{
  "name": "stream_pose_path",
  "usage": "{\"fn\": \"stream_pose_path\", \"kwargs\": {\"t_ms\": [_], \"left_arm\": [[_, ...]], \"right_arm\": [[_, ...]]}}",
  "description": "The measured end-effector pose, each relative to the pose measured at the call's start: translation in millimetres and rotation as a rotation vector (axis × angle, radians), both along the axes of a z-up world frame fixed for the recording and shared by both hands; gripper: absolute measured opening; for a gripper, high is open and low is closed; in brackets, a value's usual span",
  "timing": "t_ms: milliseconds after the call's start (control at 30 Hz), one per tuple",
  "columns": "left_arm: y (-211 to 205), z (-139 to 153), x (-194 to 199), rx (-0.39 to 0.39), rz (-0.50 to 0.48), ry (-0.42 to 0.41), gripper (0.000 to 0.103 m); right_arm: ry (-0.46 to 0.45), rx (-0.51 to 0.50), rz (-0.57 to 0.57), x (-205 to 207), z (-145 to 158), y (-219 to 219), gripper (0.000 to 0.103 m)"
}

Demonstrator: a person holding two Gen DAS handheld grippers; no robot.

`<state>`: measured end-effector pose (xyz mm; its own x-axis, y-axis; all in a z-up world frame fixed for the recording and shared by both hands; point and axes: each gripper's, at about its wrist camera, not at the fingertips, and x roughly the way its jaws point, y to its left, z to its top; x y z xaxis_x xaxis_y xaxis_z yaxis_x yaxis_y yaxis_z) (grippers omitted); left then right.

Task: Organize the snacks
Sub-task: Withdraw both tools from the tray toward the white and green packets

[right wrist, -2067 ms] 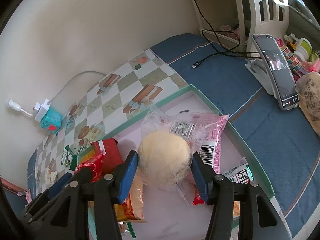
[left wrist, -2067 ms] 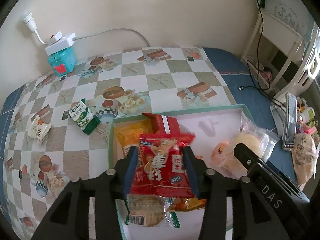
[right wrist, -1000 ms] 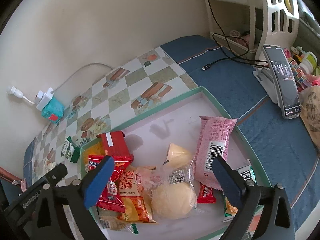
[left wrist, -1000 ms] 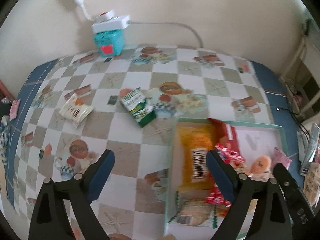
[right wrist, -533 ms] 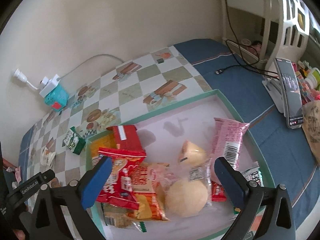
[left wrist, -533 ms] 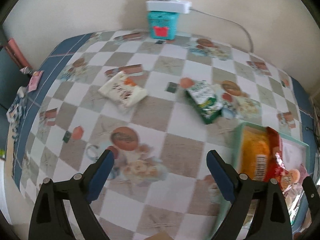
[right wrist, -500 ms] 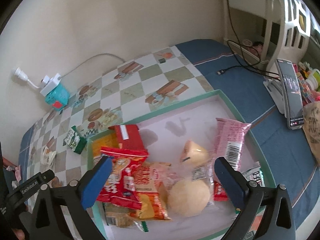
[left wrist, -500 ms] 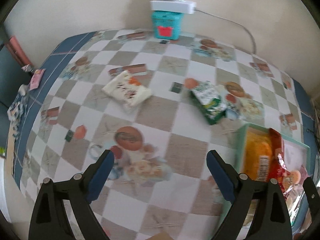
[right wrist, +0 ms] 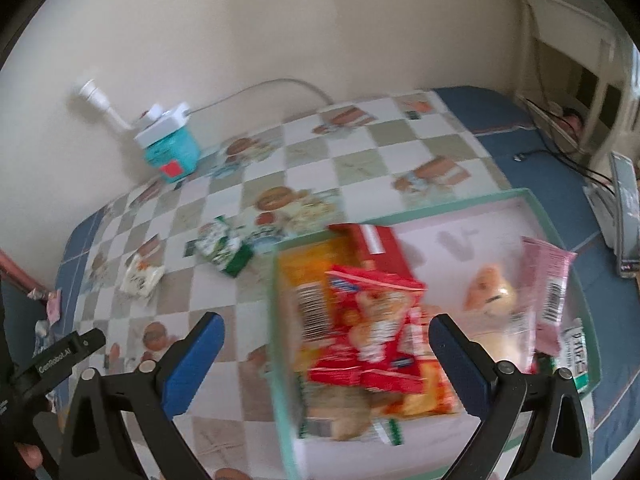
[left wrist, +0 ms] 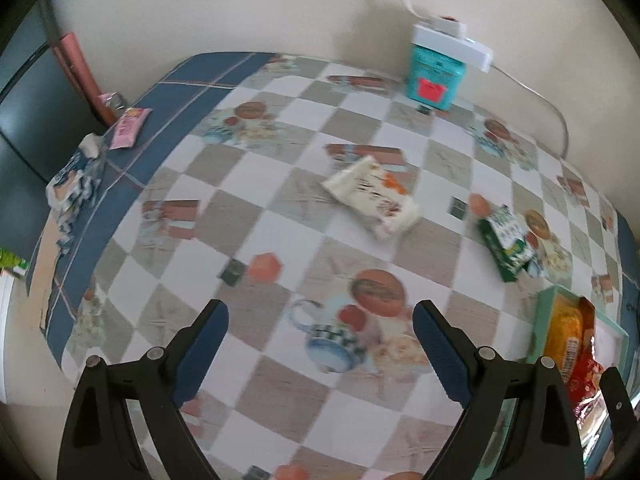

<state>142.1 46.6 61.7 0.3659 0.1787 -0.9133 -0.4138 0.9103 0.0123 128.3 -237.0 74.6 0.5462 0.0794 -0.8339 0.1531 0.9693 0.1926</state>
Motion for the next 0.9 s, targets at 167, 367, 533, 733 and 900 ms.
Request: {"fn": "stream_pose_path", "kwargs": {"t_ms": [167,367,533,733,900], "left_arm": [[34,2,-11,-0.013,0.059,-0.007,0.094],[69,3,-23,-0.036,0.114,-0.016,0.094],[88,3,-28,-0.044,0.143,-0.024,0.094],[108,0,-29,-0.052,0.176,-0.024,0.094],[118,-7,-19,-0.068,0.2,-0.021,0.094]], "right_arm": [[-0.01,-0.012,0.071,-2,5,37,0.103],[-0.008,-0.013,0.165,-4,4,81,0.103],[0.011,-0.019,0.196,-2,-3,103,0.103],[0.031,0.008,0.2,5,-13,115,0.103],[0.043,0.002,0.191,12,-21,121,0.103]]}}
